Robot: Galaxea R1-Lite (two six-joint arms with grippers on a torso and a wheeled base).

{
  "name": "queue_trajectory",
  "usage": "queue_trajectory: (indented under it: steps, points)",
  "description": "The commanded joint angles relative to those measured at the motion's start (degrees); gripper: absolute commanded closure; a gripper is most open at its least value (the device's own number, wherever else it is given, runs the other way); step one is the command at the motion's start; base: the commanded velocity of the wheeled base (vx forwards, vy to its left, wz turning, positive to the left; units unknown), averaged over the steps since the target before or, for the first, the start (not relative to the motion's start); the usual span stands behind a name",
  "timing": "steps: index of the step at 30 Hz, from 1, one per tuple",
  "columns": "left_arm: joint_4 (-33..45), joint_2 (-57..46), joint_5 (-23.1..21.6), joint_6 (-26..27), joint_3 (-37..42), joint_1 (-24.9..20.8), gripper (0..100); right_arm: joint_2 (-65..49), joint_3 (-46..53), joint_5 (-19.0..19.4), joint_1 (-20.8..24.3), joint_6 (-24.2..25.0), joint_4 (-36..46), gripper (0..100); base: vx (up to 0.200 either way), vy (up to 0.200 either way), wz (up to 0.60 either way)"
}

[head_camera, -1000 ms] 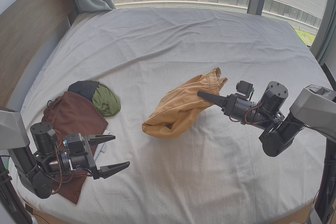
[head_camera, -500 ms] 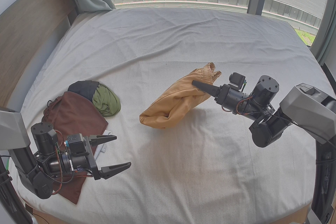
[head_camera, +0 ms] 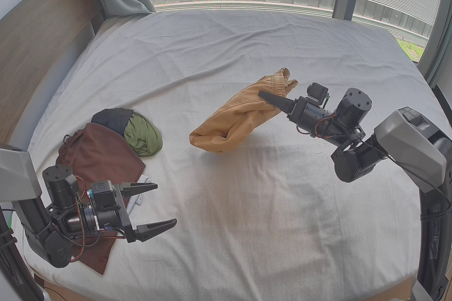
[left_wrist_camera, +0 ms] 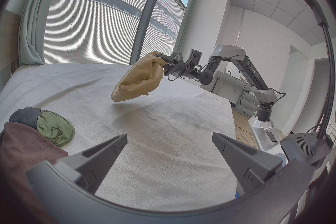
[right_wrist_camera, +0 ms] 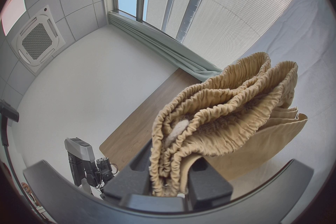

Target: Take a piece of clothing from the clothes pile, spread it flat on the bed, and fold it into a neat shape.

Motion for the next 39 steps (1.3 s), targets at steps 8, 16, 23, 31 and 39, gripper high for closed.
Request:
queue_trajectory:
  steps: [8,16,23,31,39]
  points:
    - [-0.01,0.1,-0.07,0.08,0.38,-0.08,0,4.81,-9.29,0.0,-0.08,0.31,3.96,100,0.0,0.0,0.0]
    - [-0.01,0.36,-0.07,0.08,0.38,-0.08,0,6.48,-11.32,0.0,-1.4,0.31,4.58,100,0.0,0.0,0.0]
    - [-0.01,0.36,-0.07,0.08,0.47,-0.08,0,8.41,-4.37,0.0,-1.75,-0.04,1.94,100,0.0,0.0,0.0]
    - [-0.01,0.45,-0.07,0.08,0.82,-0.52,0,8.59,7.84,-0.09,-2.55,-0.3,-5.09,100,0.0,0.0,0.0]
    - [-0.01,0.45,-0.07,-0.01,1.26,-1.31,0,11.31,12.94,-0.44,-2.55,-4.52,-6.76,100,0.0,0.0,0.0]
